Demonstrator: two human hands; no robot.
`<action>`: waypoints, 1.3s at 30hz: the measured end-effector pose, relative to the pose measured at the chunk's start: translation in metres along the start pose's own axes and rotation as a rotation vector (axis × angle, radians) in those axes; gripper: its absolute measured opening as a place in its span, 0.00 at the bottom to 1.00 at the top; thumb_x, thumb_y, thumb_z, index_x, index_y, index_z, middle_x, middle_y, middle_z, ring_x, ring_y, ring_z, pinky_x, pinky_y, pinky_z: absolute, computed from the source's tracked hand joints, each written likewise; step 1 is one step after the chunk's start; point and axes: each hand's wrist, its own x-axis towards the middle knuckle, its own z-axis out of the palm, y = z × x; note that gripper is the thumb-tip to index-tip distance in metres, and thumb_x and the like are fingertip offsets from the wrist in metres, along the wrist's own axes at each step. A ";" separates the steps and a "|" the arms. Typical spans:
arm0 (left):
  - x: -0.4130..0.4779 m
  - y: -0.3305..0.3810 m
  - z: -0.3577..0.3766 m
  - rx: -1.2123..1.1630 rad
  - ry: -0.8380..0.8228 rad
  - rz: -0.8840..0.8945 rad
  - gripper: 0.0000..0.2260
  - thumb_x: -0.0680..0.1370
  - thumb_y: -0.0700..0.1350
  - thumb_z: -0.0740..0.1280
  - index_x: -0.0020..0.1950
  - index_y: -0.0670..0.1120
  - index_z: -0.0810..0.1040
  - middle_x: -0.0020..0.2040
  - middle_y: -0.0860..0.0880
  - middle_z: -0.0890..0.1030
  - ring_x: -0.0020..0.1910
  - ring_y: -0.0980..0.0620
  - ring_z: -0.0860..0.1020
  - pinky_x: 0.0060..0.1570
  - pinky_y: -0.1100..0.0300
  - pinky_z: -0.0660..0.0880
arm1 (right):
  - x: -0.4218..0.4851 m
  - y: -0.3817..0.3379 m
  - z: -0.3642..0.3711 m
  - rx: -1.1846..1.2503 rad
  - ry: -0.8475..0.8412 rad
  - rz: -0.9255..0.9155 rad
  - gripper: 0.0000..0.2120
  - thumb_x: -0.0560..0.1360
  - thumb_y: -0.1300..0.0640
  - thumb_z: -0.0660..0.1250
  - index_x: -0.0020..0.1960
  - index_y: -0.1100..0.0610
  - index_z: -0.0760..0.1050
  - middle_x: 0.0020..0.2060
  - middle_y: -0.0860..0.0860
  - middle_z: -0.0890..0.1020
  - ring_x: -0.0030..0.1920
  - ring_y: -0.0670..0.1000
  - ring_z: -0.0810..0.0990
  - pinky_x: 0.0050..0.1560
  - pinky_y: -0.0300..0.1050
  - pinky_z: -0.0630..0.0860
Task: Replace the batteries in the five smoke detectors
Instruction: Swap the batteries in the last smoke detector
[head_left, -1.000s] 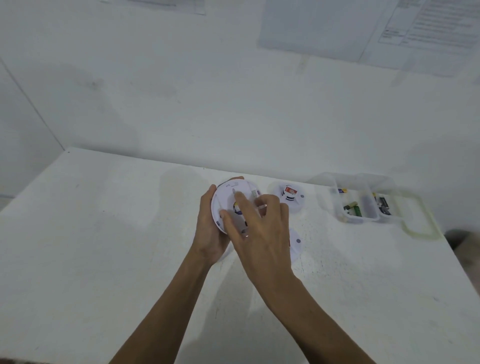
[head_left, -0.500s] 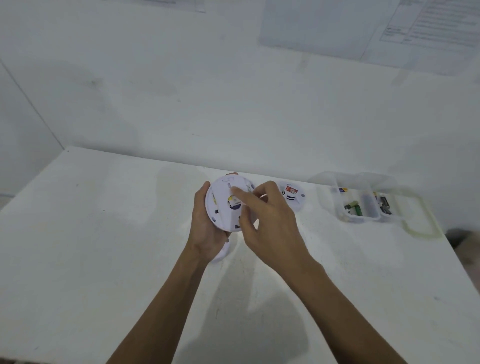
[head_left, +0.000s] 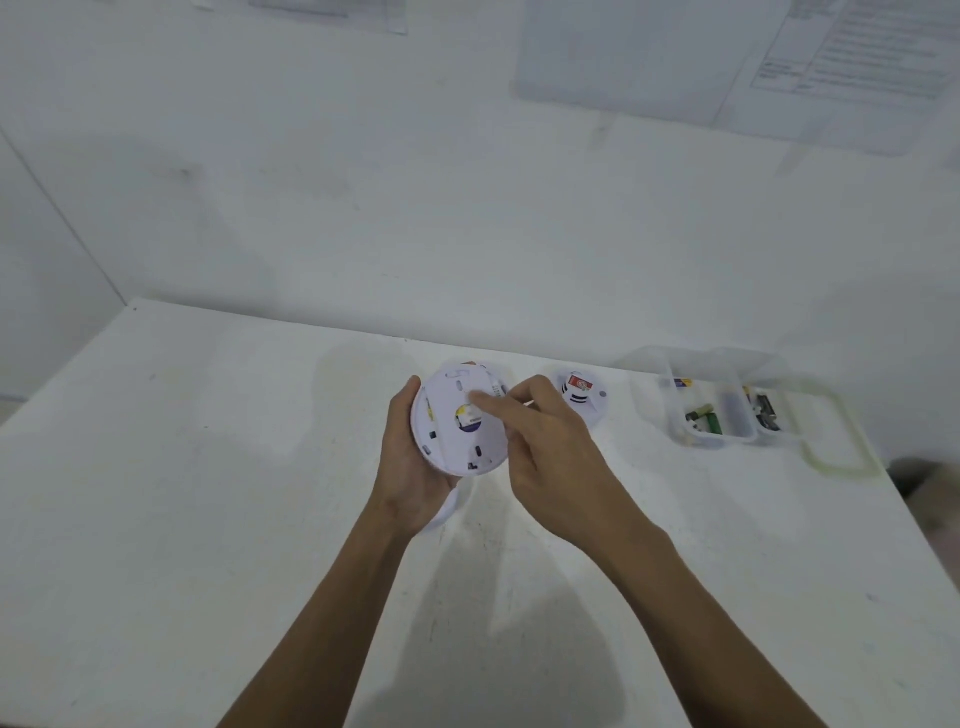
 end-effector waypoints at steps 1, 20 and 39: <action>-0.001 0.002 0.002 0.024 0.001 -0.005 0.27 0.82 0.57 0.47 0.58 0.46 0.83 0.57 0.43 0.82 0.54 0.46 0.82 0.54 0.52 0.78 | -0.001 -0.001 0.000 0.000 -0.002 0.009 0.23 0.74 0.62 0.52 0.66 0.57 0.76 0.52 0.54 0.73 0.48 0.49 0.75 0.42 0.32 0.69; -0.012 0.039 0.019 0.871 0.011 0.221 0.11 0.82 0.49 0.60 0.59 0.57 0.79 0.55 0.57 0.82 0.55 0.55 0.80 0.43 0.59 0.80 | -0.012 0.007 -0.015 1.061 0.092 0.533 0.11 0.81 0.57 0.58 0.60 0.59 0.74 0.56 0.56 0.82 0.57 0.58 0.81 0.54 0.62 0.79; -0.017 0.035 0.014 0.901 0.043 0.239 0.11 0.81 0.44 0.63 0.60 0.53 0.79 0.54 0.56 0.83 0.52 0.55 0.82 0.52 0.53 0.80 | -0.015 0.021 -0.016 1.235 0.038 0.544 0.18 0.80 0.65 0.58 0.68 0.55 0.71 0.58 0.55 0.81 0.58 0.58 0.81 0.54 0.68 0.76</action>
